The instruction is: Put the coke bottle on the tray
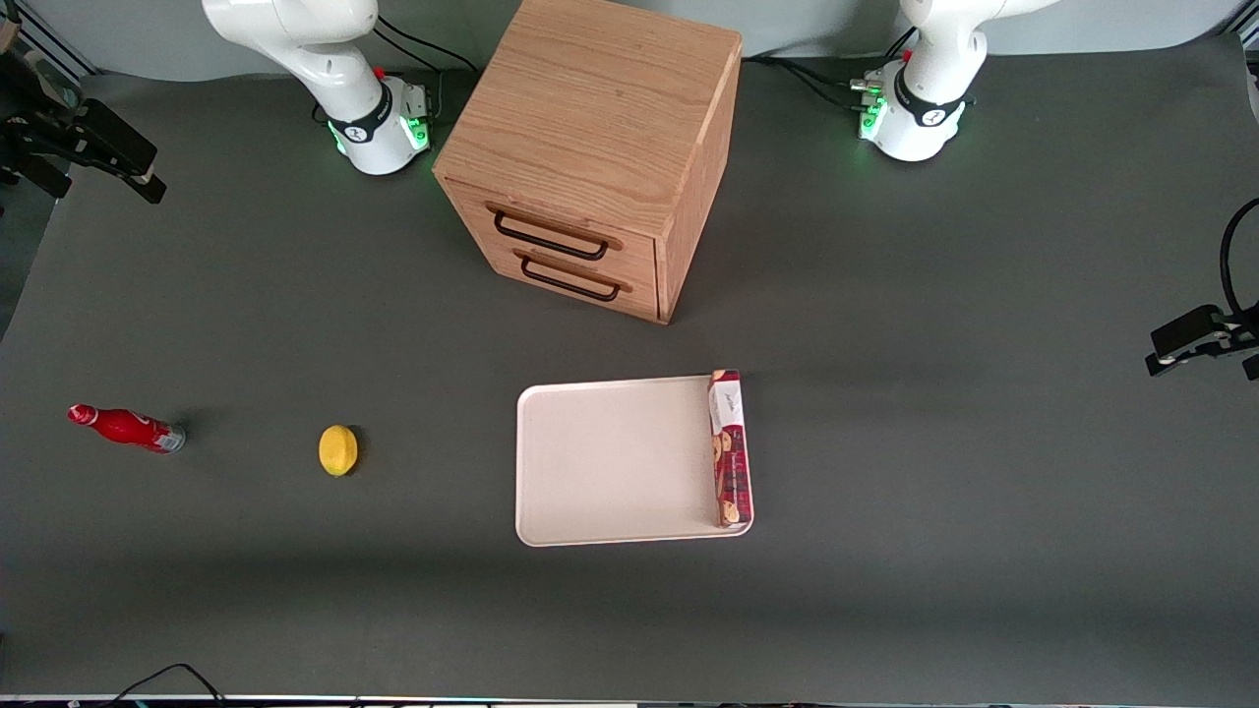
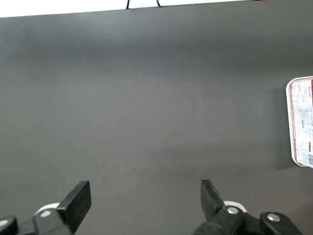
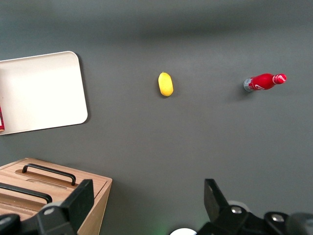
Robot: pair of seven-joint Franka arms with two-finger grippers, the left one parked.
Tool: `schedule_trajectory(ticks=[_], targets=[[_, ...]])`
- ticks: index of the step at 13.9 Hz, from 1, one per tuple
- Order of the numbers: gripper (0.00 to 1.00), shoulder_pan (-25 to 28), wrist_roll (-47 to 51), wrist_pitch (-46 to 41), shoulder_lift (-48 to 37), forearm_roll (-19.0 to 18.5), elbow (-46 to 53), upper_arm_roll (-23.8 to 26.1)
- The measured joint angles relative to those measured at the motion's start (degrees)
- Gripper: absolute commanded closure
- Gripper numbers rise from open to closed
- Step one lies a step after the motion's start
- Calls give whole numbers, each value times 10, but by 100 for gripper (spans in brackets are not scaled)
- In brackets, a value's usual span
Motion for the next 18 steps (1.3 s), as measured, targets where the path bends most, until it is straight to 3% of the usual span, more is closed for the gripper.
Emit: schedule_trajectory(ticks=[4, 6, 10, 14, 15, 18], targets=[[0, 0, -4, 0, 2, 0, -1, 0], [0, -2, -67, 0, 6, -4, -1, -10], [0, -4, -315, 12, 37, -15, -4, -141], [0, -8, -564, 128, 129, -13, -16, -269], [0, -9, -604, 168, 161, -1, -21, -289], [0, -19, -697, 259, 262, 85, -30, -330]])
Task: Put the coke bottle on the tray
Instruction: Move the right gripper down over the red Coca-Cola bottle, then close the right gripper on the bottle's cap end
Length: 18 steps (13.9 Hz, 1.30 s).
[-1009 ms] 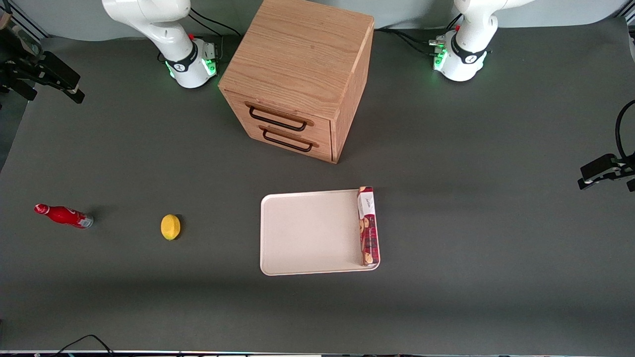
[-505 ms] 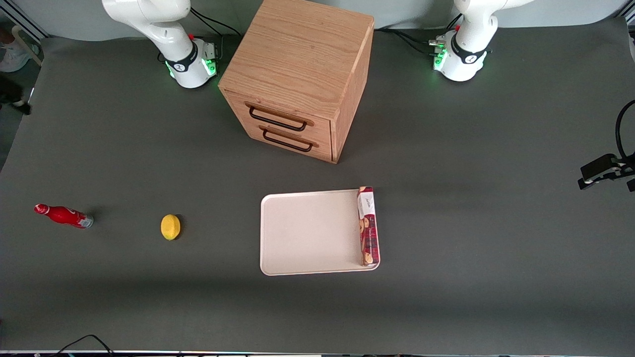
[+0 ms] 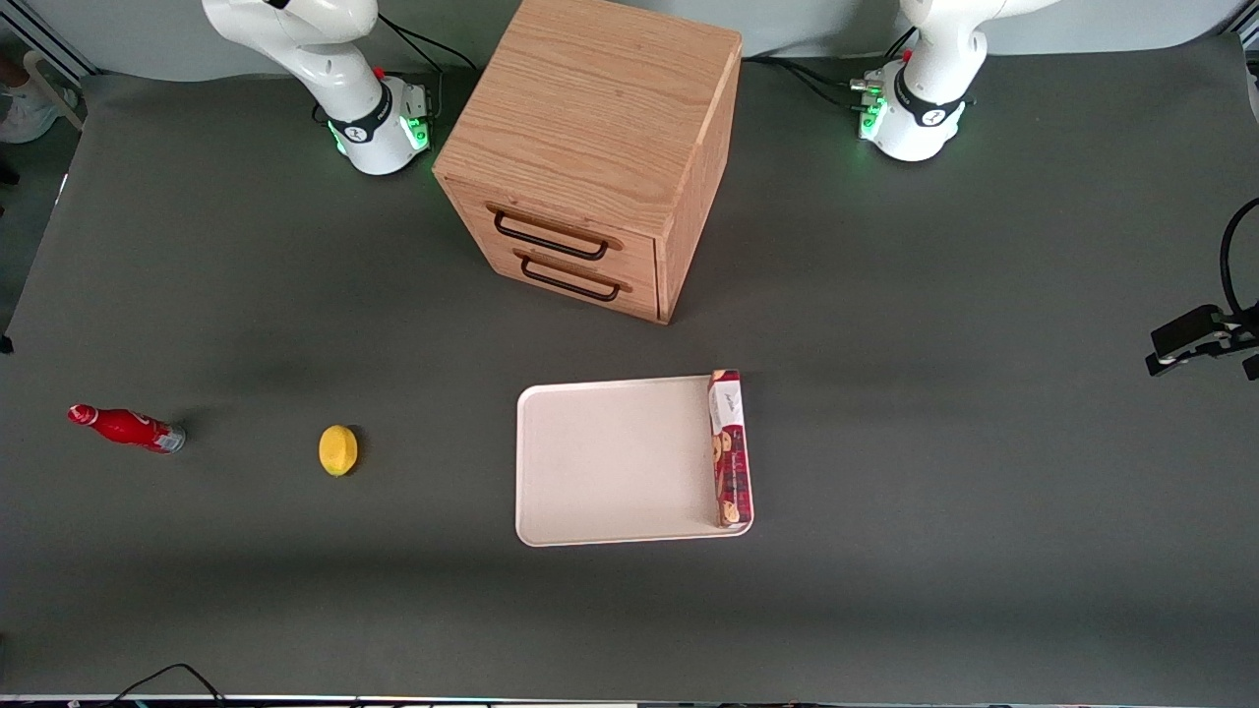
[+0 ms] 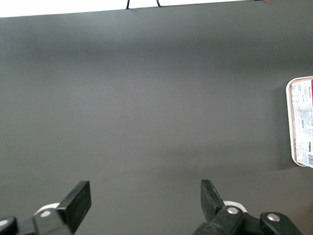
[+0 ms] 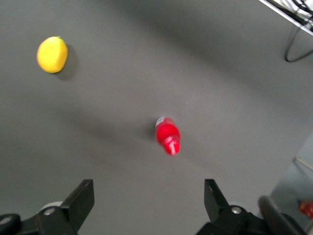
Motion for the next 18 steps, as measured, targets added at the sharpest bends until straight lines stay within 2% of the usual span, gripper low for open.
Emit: schedule_trajectory(ticks=[2, 7, 10, 14, 15, 16, 18], targets=[[0, -8, -24, 26, 55, 39, 0, -13], [0, -17, -25, 76, 130, 85, 1, -13], [0, -22, -25, 86, 145, 90, -2, -15], [6, -26, -25, 97, 150, 92, -24, -17], [10, -27, -25, 99, 150, 92, -31, -18], [23, -28, -25, 105, 150, 92, -37, -19], [60, -29, -25, 108, 150, 92, -42, -19]])
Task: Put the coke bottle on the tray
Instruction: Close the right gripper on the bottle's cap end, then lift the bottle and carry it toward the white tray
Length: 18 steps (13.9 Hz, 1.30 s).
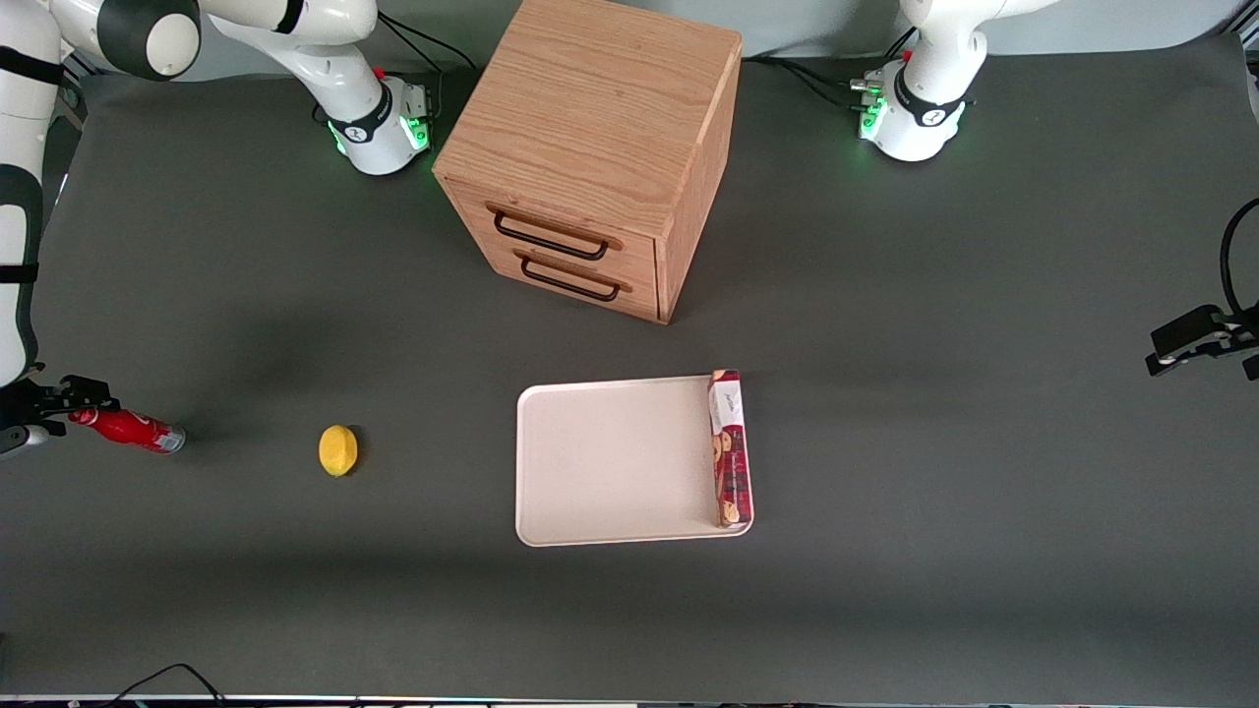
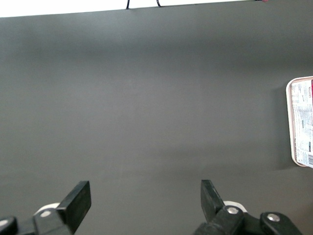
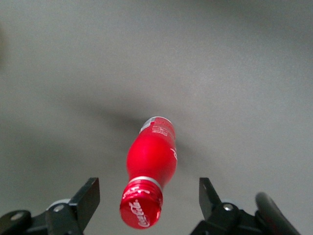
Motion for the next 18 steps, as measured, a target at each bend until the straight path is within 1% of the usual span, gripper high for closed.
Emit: schedule_trajectory(ticks=[1, 2, 3, 7, 9, 10, 11, 13, 14, 15, 18], targets=[[78, 0, 0, 0, 0, 0, 0, 0], [89, 0, 0, 0, 0, 0, 0, 0], [92, 0, 0, 0, 0, 0, 0, 0], [96, 0, 0, 3, -1, 0, -1, -1], [100, 3, 0, 3, -3, 0, -1, -1], [100, 4, 0, 4, -6, 0, 0, -1], [100, 6, 0, 3, -15, -4, 2, -1], [100, 15, 13, -15, -51, -35, 9, -1], [100, 21, 27, -35, -76, -54, 16, -1], [100, 26, 34, -64, -104, -65, 26, -1], [100, 29, 43, -175, -179, -70, 81, 11]])
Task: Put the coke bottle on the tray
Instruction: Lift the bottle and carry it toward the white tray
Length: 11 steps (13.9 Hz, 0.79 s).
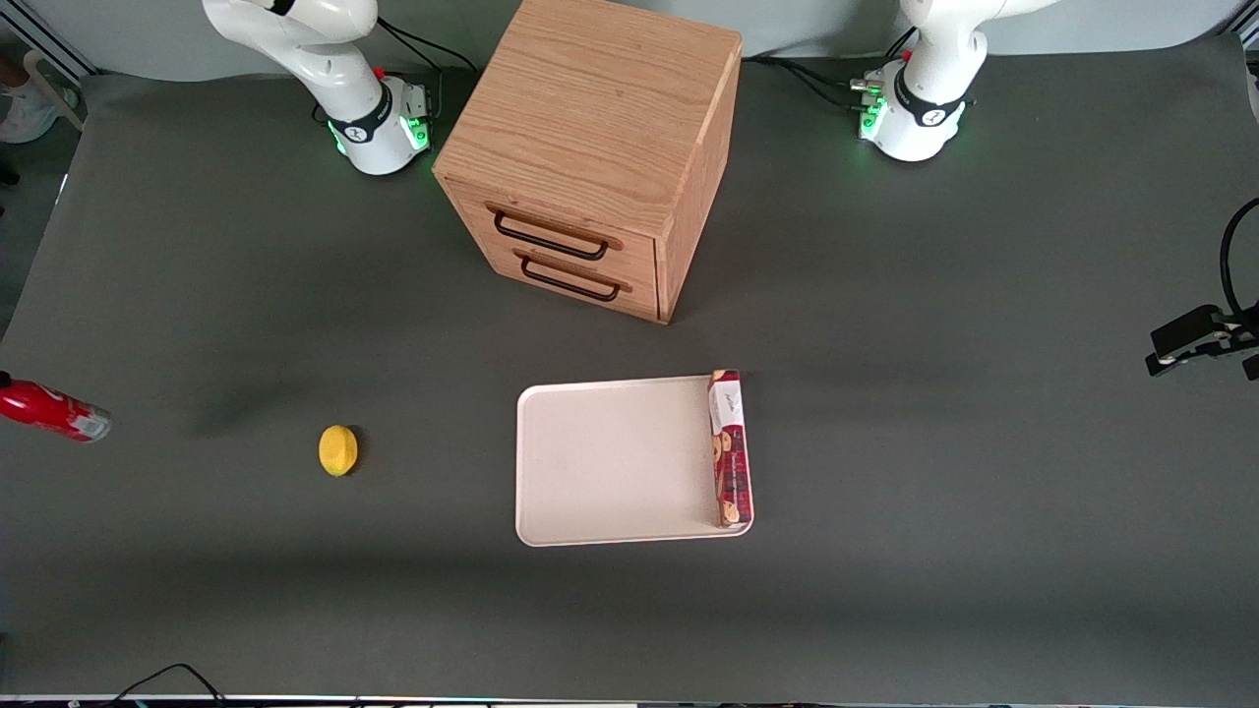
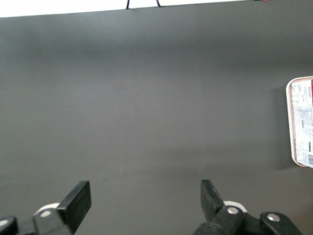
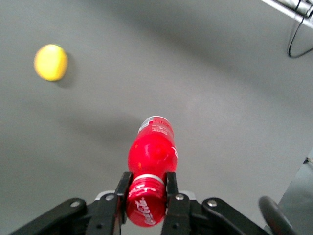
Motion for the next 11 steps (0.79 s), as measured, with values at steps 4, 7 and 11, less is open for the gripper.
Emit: schedule_trajectory(ticks=[4, 7, 11], targets=[[100, -1, 123, -137, -78, -12, 77, 86], [100, -5, 292, -210, -122, -39, 111, 203], [100, -26, 537, -232, -134, -46, 119, 366]])
